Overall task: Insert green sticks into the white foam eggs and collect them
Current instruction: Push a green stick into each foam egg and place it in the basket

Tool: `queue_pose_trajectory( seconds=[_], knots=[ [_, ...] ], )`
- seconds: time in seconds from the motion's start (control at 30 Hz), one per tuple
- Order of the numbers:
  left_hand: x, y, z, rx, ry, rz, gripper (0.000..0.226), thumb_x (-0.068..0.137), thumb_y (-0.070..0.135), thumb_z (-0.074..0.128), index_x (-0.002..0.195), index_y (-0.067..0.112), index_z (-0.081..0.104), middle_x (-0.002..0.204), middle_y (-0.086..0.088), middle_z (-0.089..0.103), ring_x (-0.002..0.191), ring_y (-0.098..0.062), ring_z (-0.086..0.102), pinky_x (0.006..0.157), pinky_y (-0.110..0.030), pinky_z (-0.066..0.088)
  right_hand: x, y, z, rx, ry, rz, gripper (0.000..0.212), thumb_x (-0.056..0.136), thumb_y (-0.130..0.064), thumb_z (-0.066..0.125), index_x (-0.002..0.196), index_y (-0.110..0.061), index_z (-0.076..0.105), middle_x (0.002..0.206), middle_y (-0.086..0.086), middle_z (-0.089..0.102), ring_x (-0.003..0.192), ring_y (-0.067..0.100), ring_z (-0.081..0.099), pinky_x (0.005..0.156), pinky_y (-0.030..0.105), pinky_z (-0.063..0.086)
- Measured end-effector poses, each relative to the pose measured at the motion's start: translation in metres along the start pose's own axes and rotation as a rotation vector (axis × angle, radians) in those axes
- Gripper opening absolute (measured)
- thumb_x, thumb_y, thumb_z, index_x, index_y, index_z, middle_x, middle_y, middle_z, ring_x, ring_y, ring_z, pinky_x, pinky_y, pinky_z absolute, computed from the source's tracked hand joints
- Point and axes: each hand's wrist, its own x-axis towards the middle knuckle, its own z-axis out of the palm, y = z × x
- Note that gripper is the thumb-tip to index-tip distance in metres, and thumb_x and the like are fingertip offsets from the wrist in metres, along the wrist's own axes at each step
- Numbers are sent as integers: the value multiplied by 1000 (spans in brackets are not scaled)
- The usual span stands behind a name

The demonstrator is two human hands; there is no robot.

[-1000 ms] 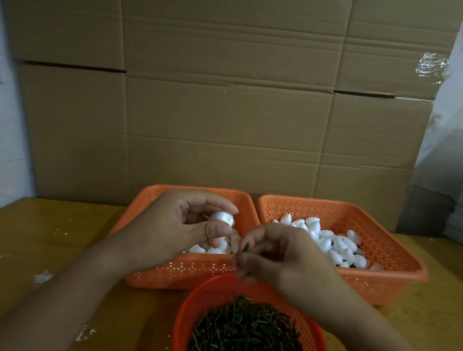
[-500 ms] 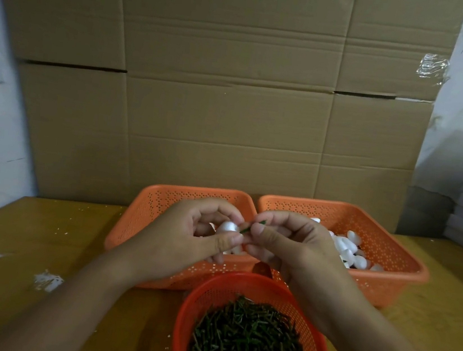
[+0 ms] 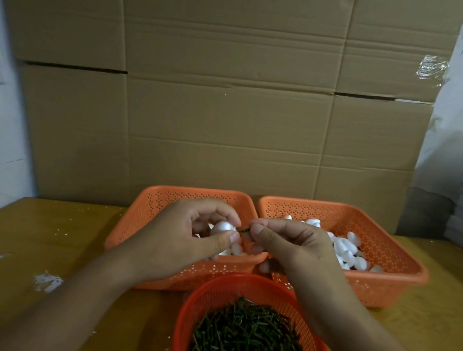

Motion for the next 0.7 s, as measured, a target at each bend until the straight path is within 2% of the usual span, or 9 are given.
queue_pose_trajectory(
  seconds=[0.1, 0.23, 0.47, 0.6, 0.7],
  knots=[
    [0, 1, 0, 1, 19, -13, 12, 86, 26, 73, 97, 32, 72, 90, 2, 73, 68, -14, 71, 63, -26, 57, 1, -3, -4, -112, 3, -24, 8, 87, -10, 72, 82, -10, 79, 63, 5, 67, 54, 9, 57, 50, 19, 46],
    [0, 2, 1, 19, 17, -14, 12, 86, 28, 72, 97, 34, 71, 90, 5, 73, 68, -12, 70, 62, -24, 56, 4, -6, -9, -227, -21, -59, 10, 86, -6, 72, 79, -9, 79, 61, 4, 69, 53, 12, 54, 48, 20, 43],
    [-1, 1, 1, 28, 19, -14, 16, 81, 39, 74, 97, 36, 72, 90, 8, 73, 66, -9, 70, 61, -22, 56, 6, -5, -12, -271, -35, -109, 13, 87, -4, 72, 76, -9, 78, 53, -5, 64, 45, 0, 50, 46, 14, 38],
    [-1, -2, 2, 48, 6, -15, 24, 79, 43, 77, 101, 38, 72, 100, 9, 74, 78, -11, 73, 66, -29, 61, 6, -3, -12, -315, -23, -156, 12, 88, -4, 71, 78, -6, 78, 53, -5, 63, 44, -1, 48, 46, 15, 37],
    [0, -4, 2, 68, 8, -23, 31, 73, 48, 80, 102, 39, 71, 101, 10, 74, 80, -15, 73, 70, -32, 61, 6, -1, -9, -373, -9, -173, 11, 87, -8, 73, 79, -11, 79, 59, -1, 68, 51, 5, 54, 50, 20, 42]
  ],
)
